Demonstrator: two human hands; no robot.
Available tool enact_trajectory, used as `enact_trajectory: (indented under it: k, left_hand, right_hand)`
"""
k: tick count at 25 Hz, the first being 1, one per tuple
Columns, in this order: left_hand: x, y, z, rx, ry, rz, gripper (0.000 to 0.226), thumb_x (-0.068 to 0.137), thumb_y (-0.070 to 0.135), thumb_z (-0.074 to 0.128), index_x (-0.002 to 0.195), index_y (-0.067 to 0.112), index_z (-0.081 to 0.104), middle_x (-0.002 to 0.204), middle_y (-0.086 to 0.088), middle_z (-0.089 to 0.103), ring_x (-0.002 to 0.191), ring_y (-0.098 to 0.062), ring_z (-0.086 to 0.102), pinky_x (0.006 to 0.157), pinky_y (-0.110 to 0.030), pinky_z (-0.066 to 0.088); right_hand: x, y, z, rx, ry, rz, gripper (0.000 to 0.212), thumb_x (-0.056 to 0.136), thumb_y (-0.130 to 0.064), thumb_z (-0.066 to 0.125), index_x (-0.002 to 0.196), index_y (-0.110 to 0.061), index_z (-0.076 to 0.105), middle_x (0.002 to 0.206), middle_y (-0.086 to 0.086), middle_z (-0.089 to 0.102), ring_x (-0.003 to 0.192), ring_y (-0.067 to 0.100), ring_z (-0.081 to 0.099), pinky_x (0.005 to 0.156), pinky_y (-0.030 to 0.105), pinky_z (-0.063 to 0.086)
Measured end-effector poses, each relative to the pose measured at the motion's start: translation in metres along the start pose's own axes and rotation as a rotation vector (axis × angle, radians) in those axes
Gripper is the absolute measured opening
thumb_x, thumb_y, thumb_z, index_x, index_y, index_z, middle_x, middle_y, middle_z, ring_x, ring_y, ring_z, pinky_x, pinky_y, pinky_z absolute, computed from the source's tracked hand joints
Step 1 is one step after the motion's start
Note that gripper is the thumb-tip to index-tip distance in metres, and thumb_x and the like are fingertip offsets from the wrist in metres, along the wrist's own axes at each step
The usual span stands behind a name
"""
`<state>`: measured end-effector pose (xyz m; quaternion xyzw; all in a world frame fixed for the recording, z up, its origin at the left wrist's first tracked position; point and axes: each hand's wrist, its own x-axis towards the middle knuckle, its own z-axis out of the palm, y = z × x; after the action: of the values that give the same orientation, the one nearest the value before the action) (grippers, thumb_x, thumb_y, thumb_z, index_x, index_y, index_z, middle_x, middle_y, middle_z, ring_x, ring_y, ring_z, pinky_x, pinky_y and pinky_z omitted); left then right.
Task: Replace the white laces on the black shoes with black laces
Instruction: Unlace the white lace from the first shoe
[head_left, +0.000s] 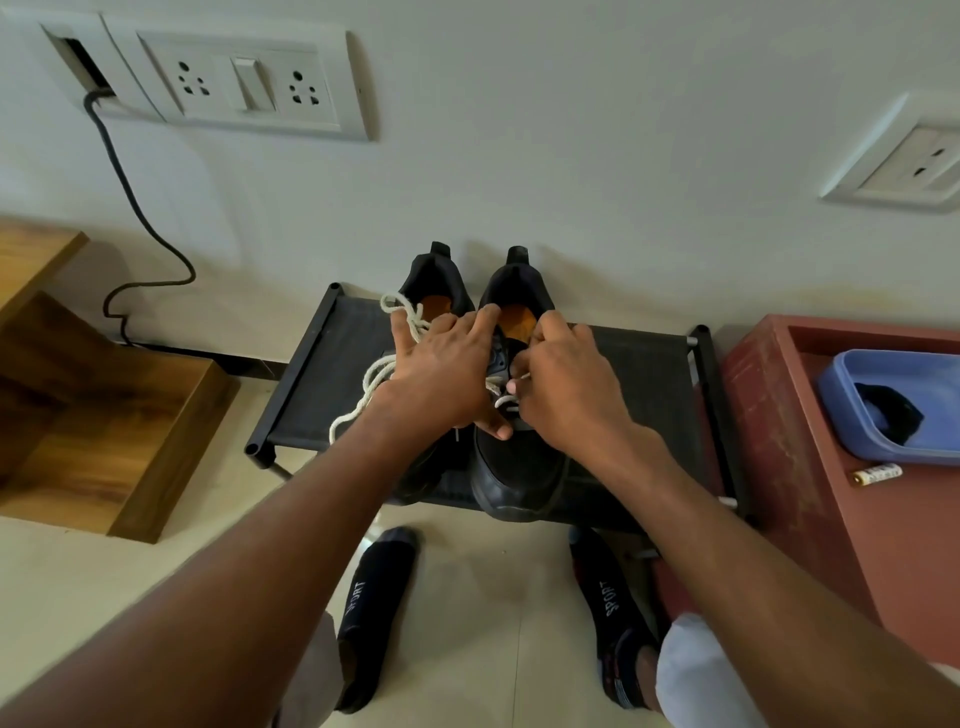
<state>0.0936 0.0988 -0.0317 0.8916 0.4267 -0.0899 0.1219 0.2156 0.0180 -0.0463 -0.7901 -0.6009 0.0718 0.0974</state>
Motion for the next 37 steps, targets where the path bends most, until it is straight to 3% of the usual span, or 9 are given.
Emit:
enact_trajectory:
  k: [5, 7, 10, 13, 16, 22, 27, 34, 37]
  left_hand:
    - [0.001, -0.003, -0.001, -0.049, 0.0, -0.005, 0.136, 0.062, 0.065, 0.089, 0.164, 0.027, 0.007, 0.165, 0.0, 0.033, 0.158, -0.026, 0.017, 0.117, -0.074, -0.012]
    - [0.003, -0.004, 0.0, -0.05, 0.0, 0.002, 0.135, 0.062, 0.065, 0.089, 0.163, 0.027, 0.007, 0.164, 0.0, 0.036, 0.157, -0.026, 0.019, 0.116, -0.075, -0.011]
    - [0.004, -0.004, 0.005, 0.03, 0.016, 0.025, 0.137, 0.062, 0.064, 0.09, 0.162, 0.025, 0.005, 0.163, 0.001, 0.038, 0.157, -0.026, 0.019, 0.114, -0.075, -0.013]
    - [0.007, -0.007, 0.007, 0.02, 0.009, 0.033, 0.139, 0.063, 0.066, 0.089, 0.163, 0.026, 0.001, 0.166, 0.002, 0.034, 0.158, -0.026, 0.016, 0.113, -0.075, -0.016]
    - [0.006, -0.005, 0.01, 0.003, 0.002, 0.043, 0.14, 0.064, 0.076, 0.081, 0.164, 0.028, -0.003, 0.17, 0.002, 0.026, 0.16, -0.026, 0.011, 0.113, -0.075, -0.015]
    - [0.006, -0.005, 0.007, -0.055, 0.035, 0.014, 0.137, 0.061, 0.079, 0.081, 0.163, 0.028, 0.004, 0.168, -0.002, 0.03, 0.16, -0.025, 0.013, 0.114, -0.073, -0.015]
    - [0.007, -0.008, 0.009, -0.06, 0.004, 0.014, 0.137, 0.063, 0.076, 0.082, 0.163, 0.026, 0.003, 0.168, -0.003, 0.031, 0.161, -0.025, 0.009, 0.113, -0.074, -0.019]
    - [0.01, -0.006, 0.01, -0.022, -0.017, 0.004, 0.139, 0.064, 0.078, 0.08, 0.163, 0.027, -0.003, 0.17, -0.003, 0.027, 0.161, -0.024, 0.009, 0.115, -0.073, -0.015]
    - [0.01, -0.006, 0.01, -0.046, -0.023, -0.011, 0.14, 0.062, 0.077, 0.082, 0.163, 0.029, -0.002, 0.169, -0.004, 0.028, 0.161, -0.023, 0.007, 0.116, -0.073, -0.013]
  right_hand:
    - [0.006, 0.017, -0.031, 0.466, 0.411, 0.4, 0.012, 0.096, -0.025, 0.073, 0.088, -0.017, 0.077, 0.114, 0.0, 0.052, 0.099, 0.02, 0.06, 0.07, 0.028, 0.052]
    - [0.002, 0.011, -0.032, 0.364, 0.504, 0.345, 0.008, 0.096, -0.023, 0.072, 0.102, -0.017, 0.072, 0.123, 0.002, 0.049, 0.111, 0.023, 0.053, 0.081, 0.034, 0.053]
    - [0.0, 0.004, -0.02, 0.077, 0.322, 0.065, 0.04, 0.09, -0.022, 0.078, 0.127, -0.02, 0.064, 0.146, 0.004, 0.041, 0.134, 0.028, 0.042, 0.096, 0.045, 0.05]
    - [0.001, 0.009, -0.008, -0.033, 0.04, -0.012, 0.035, 0.091, -0.026, 0.079, 0.124, -0.026, 0.072, 0.161, -0.002, 0.031, 0.146, 0.027, 0.032, 0.109, 0.051, 0.043]
    - [-0.001, 0.014, 0.002, 0.044, 0.007, -0.009, 0.02, 0.095, -0.025, 0.076, 0.115, -0.023, 0.078, 0.157, -0.004, 0.04, 0.138, 0.026, 0.041, 0.106, 0.049, 0.048]
    - [0.008, 0.004, -0.006, 0.567, 0.377, 0.321, 0.025, 0.094, -0.019, 0.073, 0.078, -0.039, 0.067, 0.119, -0.015, 0.057, 0.099, 0.002, 0.053, 0.094, 0.04, 0.047]
    - [0.008, 0.026, -0.054, 0.734, 0.861, 0.279, 0.013, 0.095, -0.009, 0.066, 0.104, -0.018, 0.069, 0.121, 0.001, 0.059, 0.101, 0.004, 0.059, 0.09, 0.027, 0.053]
    - [0.001, 0.006, -0.013, -0.057, -0.053, -0.052, 0.028, 0.089, -0.032, 0.079, 0.117, -0.032, 0.076, 0.167, -0.006, 0.026, 0.154, 0.024, 0.02, 0.117, 0.062, 0.027]
    - [0.002, 0.007, -0.006, 0.058, 0.046, 0.014, 0.012, 0.092, -0.028, 0.076, 0.101, -0.034, 0.08, 0.147, -0.009, 0.05, 0.138, 0.02, 0.043, 0.113, 0.057, 0.032]
